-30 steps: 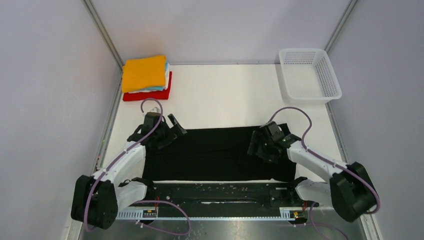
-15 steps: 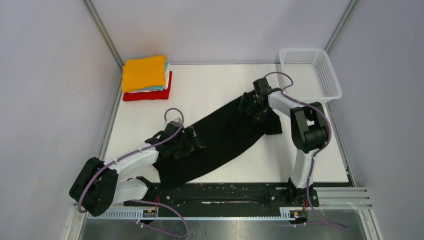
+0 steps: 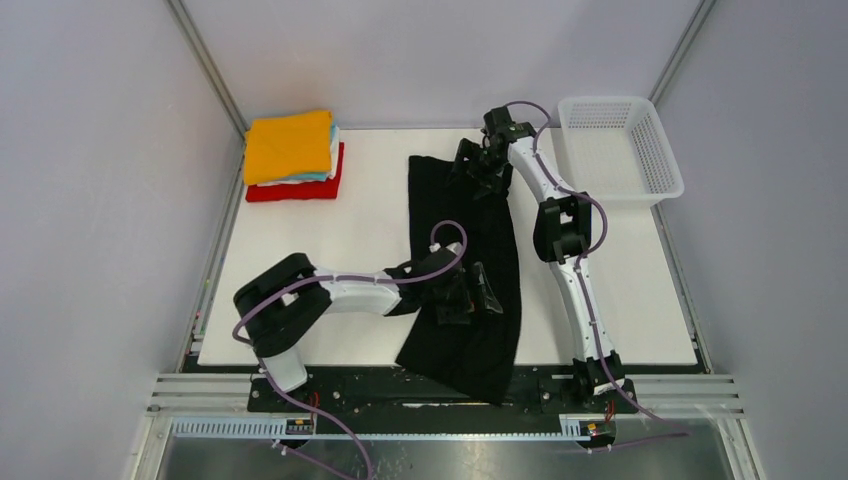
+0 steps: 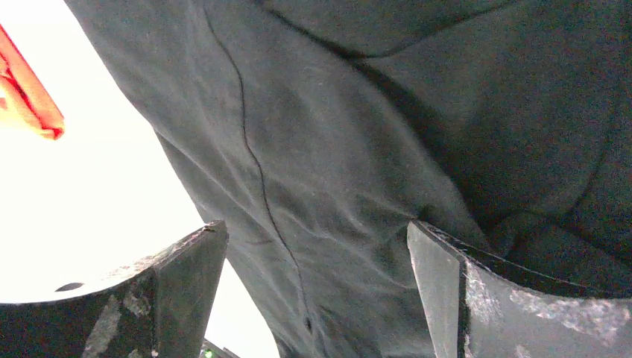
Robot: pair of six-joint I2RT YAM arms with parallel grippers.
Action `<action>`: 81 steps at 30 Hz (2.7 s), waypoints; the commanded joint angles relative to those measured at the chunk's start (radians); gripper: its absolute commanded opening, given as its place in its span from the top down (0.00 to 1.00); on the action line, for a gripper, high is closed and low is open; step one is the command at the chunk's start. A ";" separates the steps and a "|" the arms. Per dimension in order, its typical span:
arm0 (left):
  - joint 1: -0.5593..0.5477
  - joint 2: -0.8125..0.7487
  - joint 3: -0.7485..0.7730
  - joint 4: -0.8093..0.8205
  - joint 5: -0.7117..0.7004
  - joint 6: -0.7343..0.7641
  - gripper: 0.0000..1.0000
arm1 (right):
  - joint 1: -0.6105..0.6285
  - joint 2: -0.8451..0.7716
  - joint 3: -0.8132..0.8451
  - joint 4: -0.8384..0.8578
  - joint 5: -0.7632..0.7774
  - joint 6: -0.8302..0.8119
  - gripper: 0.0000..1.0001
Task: Fold and stack the t-shirts
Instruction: Rotate the tshirt 90 degrees
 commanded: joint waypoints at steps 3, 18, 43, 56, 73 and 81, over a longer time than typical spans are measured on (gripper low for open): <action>-0.067 0.012 0.073 0.032 0.067 -0.024 0.01 | -0.007 0.007 0.035 0.006 -0.136 0.034 0.01; -0.034 -0.818 -0.196 -0.583 -0.558 0.163 0.01 | 0.086 -0.651 -0.534 0.038 0.342 -0.205 0.02; 0.050 -0.910 -0.349 -0.552 -0.579 0.099 0.01 | 0.355 -0.582 -1.017 0.254 0.480 -0.021 0.01; 0.058 -0.800 -0.334 -0.480 -0.461 0.165 0.01 | 0.268 -0.417 -0.591 0.106 0.409 -0.090 0.02; -0.069 -0.678 -0.491 -0.329 -0.095 0.120 0.40 | 0.270 -1.340 -1.713 0.541 0.266 0.079 0.01; -0.119 -0.600 -0.482 -0.281 -0.052 0.100 0.64 | 0.280 -1.638 -1.981 0.394 0.143 0.151 0.18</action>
